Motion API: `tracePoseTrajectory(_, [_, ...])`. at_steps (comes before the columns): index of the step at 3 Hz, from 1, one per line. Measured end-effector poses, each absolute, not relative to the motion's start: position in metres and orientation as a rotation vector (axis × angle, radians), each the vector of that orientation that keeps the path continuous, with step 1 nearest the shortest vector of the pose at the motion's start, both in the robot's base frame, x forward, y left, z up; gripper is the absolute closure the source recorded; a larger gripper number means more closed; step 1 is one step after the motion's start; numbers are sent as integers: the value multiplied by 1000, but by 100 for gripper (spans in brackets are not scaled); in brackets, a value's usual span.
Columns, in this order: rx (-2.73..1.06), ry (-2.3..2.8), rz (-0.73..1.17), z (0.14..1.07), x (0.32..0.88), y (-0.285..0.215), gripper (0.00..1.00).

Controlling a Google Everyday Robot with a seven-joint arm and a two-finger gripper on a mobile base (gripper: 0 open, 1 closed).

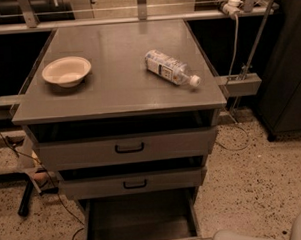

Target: Close bottom drawer

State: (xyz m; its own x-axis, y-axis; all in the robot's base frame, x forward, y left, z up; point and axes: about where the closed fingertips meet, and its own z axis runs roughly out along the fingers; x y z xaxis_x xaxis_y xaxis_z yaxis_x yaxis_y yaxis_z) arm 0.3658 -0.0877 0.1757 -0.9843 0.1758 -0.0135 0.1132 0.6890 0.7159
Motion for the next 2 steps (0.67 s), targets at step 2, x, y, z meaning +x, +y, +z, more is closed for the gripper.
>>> tracePoseTrajectory(2, [262, 2807, 1076, 153, 395, -86, 100])
